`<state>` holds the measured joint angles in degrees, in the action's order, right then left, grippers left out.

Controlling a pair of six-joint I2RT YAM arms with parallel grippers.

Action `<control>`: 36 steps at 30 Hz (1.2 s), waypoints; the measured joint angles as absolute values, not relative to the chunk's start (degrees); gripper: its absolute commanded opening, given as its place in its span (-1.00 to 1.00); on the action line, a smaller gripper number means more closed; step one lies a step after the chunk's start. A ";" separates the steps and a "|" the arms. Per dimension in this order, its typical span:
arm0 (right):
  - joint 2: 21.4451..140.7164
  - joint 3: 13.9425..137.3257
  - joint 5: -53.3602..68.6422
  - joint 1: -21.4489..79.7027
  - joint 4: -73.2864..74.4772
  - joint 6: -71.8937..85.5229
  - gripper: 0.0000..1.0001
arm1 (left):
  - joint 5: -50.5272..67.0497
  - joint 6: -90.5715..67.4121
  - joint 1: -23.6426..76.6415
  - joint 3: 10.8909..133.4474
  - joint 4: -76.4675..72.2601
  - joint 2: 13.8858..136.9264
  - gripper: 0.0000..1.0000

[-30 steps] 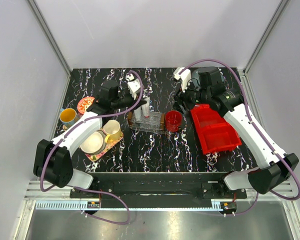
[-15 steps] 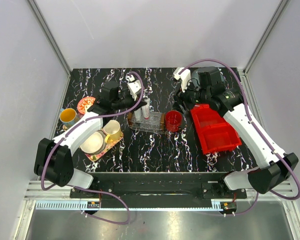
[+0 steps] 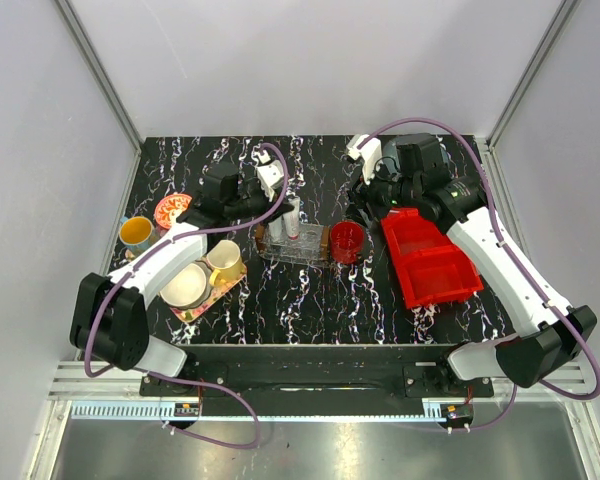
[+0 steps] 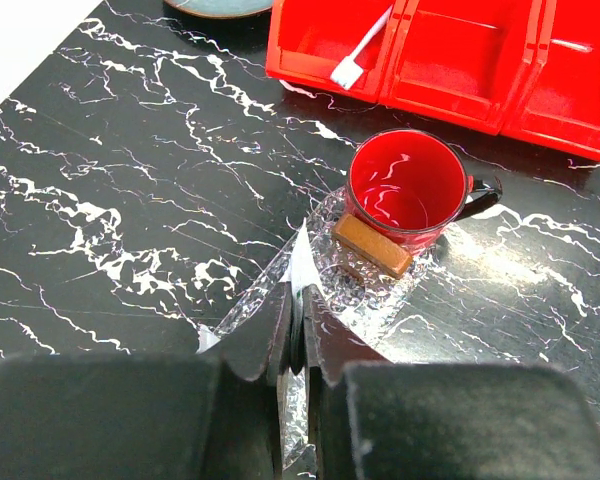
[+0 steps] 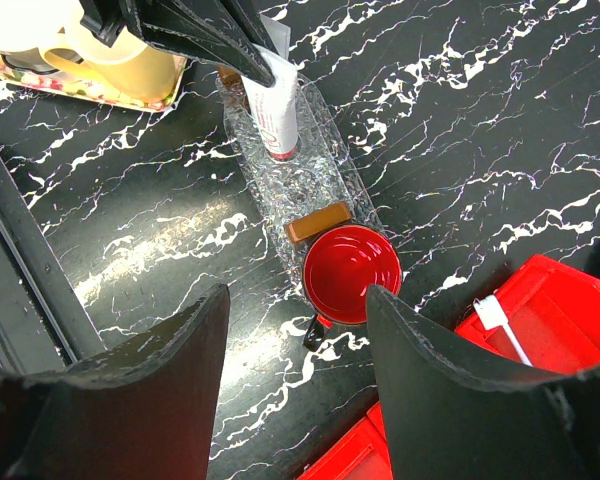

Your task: Prepare toiletry sets of a toothbrush and toothpaste on the tray

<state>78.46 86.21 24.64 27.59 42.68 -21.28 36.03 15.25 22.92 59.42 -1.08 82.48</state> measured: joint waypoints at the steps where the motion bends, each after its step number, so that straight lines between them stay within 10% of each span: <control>1: 78.46 86.21 24.64 27.59 42.70 -21.28 0.24 | 36.05 15.25 22.92 59.42 -1.10 82.59 -1.00; 36: 78.46 86.17 24.64 27.57 42.68 -21.30 0.24 | 36.25 15.20 22.92 59.42 -2.72 85.41 -1.00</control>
<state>78.46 86.17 24.64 27.57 42.68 -21.30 36.25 15.20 22.92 59.42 -2.72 85.41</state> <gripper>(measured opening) 0.622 0.099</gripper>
